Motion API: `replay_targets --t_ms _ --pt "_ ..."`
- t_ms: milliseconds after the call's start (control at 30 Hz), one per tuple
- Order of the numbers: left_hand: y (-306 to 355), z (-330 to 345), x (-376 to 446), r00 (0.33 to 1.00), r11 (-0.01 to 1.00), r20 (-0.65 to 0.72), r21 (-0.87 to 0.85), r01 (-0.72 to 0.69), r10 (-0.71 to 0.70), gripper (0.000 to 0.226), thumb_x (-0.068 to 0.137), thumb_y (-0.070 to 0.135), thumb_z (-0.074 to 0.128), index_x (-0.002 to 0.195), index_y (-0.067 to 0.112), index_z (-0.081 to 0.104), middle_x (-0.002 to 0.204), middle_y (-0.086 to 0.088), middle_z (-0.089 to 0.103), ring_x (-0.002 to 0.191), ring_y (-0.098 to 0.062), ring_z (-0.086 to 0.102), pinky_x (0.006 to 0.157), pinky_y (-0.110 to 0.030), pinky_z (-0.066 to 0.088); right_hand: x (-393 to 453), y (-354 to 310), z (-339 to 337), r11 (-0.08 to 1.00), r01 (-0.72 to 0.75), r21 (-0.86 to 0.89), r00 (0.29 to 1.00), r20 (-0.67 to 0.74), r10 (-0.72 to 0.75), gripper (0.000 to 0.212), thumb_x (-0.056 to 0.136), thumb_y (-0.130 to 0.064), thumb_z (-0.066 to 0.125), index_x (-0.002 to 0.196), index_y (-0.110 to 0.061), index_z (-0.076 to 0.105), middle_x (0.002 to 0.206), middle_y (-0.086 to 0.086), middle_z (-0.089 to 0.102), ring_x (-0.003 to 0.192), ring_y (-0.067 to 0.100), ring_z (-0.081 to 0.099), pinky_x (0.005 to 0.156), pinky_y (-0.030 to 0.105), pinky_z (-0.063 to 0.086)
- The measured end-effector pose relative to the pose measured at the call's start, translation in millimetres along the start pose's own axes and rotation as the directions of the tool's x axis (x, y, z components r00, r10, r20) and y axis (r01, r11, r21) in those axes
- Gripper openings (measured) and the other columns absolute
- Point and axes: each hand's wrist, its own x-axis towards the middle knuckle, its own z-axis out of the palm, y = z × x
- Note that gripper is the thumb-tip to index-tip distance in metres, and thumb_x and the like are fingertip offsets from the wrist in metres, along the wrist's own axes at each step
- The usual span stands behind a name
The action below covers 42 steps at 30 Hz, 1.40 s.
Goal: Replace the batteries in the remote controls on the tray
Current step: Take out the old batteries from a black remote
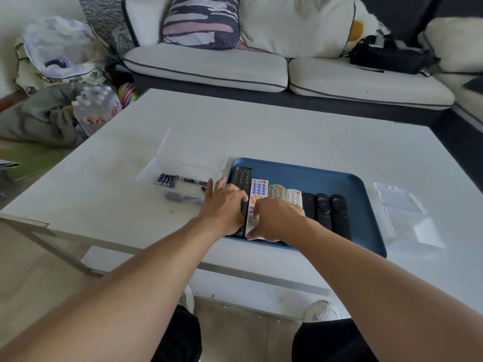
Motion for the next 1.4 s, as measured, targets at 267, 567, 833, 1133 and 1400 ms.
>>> replay_targets --t_ms 267,567,833,1133,1400 --pt "-6.3 6.3 2.7 0.999 1.0 0.042 -0.004 -0.009 0.009 0.051 0.087 0.005 0.051 0.132 0.028 0.055 0.143 0.003 0.05 0.151 -0.022 0.014 0.123 -0.051 -0.005 -6.4 -8.2 -1.5 0.988 0.015 -0.151 1.0 0.027 -0.011 0.065 0.076 -0.035 0.085 0.127 -0.013 0.05 0.118 0.006 0.065 0.106 0.029 0.063 0.075 0.036 0.041" --pt "-6.4 4.4 3.4 0.999 0.999 0.041 -0.03 -0.017 0.018 0.04 0.089 0.006 0.047 0.121 0.027 0.059 0.136 0.003 0.055 0.152 -0.019 0.017 0.124 -0.047 -0.008 -4.6 -7.8 -0.6 0.988 0.011 -0.156 1.0 -0.022 -0.015 0.056 0.077 -0.035 0.085 0.121 -0.014 0.058 0.115 0.006 0.065 0.104 0.028 0.064 0.074 0.034 0.041" --pt "-8.9 3.2 1.9 0.999 1.0 0.042 -0.007 -0.03 0.031 0.053 0.09 0.001 0.048 0.136 0.026 0.051 0.141 0.003 0.051 0.151 -0.02 0.016 0.124 -0.045 -0.006 0.0 -1.4 -0.6 0.999 0.021 -0.034 0.999 -0.044 -0.022 0.06 0.069 -0.043 0.086 0.12 -0.023 0.062 0.113 0.001 0.067 0.101 0.027 0.064 0.074 0.035 0.047" --pt "-10.3 2.7 3.9 0.997 0.998 0.054 -0.012 -0.061 0.062 0.055 0.089 -0.001 0.046 0.134 0.028 0.054 0.143 0.005 0.05 0.147 -0.02 0.022 0.124 -0.046 -0.005 -15.7 0.7 -1.3 0.997 0.067 0.046 0.997 0.039 -0.069 0.061 0.066 -0.061 0.082 0.111 -0.025 0.064 0.102 -0.005 0.068 0.084 0.018 0.068 0.068 0.03 0.052" --pt "-8.7 0.2 2.7 0.995 0.996 0.039 0.011 -0.093 0.093 0.053 0.083 0.001 0.05 0.131 0.022 0.056 0.131 -0.001 0.056 0.138 -0.022 0.034 0.122 -0.042 -0.003 -19.7 -10.3 9.0 0.996 -0.085 0.011 0.996 0.039 0.084 0.083 0.074 -0.09 0.045 0.113 -0.017 0.055 0.083 0.001 0.066 0.083 0.022 0.068 0.081 0.034 0.051"
